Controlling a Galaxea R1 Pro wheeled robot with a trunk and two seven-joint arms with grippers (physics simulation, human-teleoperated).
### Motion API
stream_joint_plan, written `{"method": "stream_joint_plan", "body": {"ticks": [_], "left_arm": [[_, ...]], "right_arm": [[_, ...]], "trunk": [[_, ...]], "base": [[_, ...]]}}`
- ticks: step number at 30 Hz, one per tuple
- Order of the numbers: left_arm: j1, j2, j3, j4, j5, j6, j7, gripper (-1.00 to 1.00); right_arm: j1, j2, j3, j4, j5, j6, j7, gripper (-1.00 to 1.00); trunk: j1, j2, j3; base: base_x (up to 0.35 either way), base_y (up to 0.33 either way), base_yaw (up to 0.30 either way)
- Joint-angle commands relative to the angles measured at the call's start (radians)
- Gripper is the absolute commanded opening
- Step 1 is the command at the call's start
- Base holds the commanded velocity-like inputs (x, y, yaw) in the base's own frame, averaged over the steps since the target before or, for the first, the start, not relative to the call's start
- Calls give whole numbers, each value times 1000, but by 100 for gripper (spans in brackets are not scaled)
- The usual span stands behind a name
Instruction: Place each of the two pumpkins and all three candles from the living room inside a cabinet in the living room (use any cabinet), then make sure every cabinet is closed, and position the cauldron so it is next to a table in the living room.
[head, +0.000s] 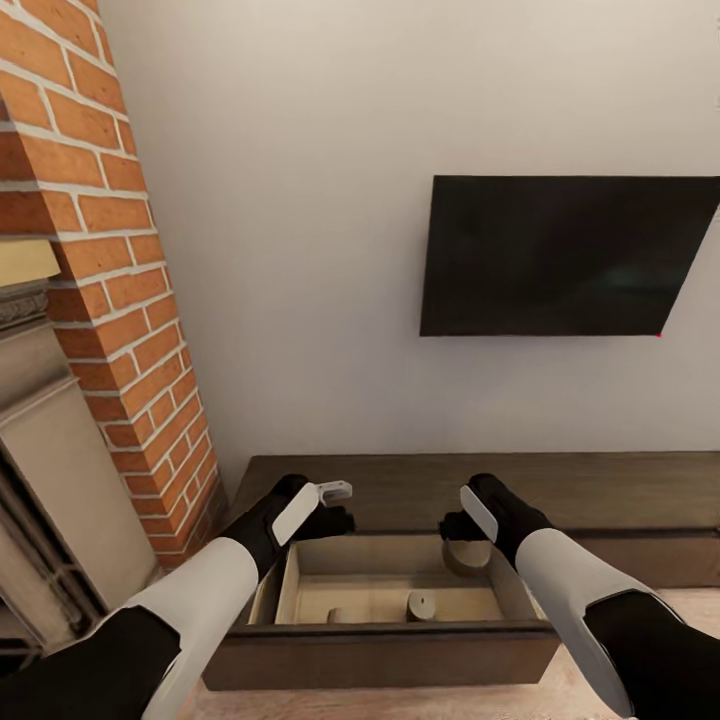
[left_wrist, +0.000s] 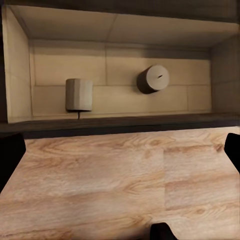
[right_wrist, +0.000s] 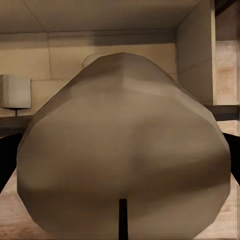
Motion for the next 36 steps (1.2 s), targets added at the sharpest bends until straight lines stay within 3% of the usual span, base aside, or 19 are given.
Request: {"method": "stream_joint_plan", "body": {"ticks": [1, 6, 10, 14, 27, 36], "left_arm": [[-1, -1, -7, -2, 11, 2, 8, 100], [-1, -2, -7, -3, 12, 5, 3, 100], [-1, -2, -8, -4, 12, 7, -1, 100], [-1, -2, -8, -5, 13, 7, 0, 100], [-1, -2, -6, -9, 19, 6, 6, 100], [-1, -2, -6, -9, 19, 5, 6, 100]], "right_arm": [[-1, -4, 5, -1, -11, 2, -8, -100], [-1, -17, 1, -1, -11, 2, -8, -100], [-1, -19, -68, -1, -8, 2, -9, -100], [-1, -20, -90, -1, -7, 1, -9, -100], [-1, -20, -96, 0, -9, -2, -3, -100], [-1, -20, -96, -1, -9, -2, -5, -100]], "trunk": [[4, -8, -5], [23, -43, -22], [38, -71, -38], [54, -99, -57], [104, -190, -118], [138, -253, -147]], "base": [[11, 0, -51], [4, 0, -17], [0, 0, -2], [0, 0, 0], [0, 0, 0], [0, 0, 0]]}}
